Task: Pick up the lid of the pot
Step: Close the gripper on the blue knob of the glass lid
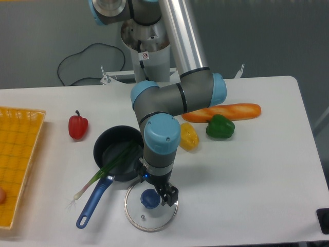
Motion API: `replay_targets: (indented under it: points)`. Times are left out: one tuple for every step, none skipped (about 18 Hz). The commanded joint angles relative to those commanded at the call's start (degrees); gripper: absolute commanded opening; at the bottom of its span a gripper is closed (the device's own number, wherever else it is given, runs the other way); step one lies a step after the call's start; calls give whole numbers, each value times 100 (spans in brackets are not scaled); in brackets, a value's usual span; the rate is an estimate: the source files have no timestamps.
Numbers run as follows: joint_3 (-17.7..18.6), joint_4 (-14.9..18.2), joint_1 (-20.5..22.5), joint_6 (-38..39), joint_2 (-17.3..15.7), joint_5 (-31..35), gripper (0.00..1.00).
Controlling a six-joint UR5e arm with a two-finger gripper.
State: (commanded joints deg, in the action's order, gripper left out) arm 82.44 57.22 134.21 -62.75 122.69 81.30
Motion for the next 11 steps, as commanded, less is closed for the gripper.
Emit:
replay_targets:
  points:
    - [-9,0,0,0,35,0,100]
    - [-44,0,-9,9,61,0,100]
    - [-61,-9,-9,9,105,9,100]
    - [-96,-17,-17,17,114,0,100]
    - [-123,-52,-18,26,132,0,100]
    - [-149,-61,-18,26,149,0,100]
    - [-158,-79,-18,26,202,0,100]
    - [-167,-97,-18,26,237,9,100]
    - [-167,-105,-18,26,272,26,100]
    - [-167,-105,-18,26,281,26,100]
    - [-167,-105,-18,18,281,35,100]
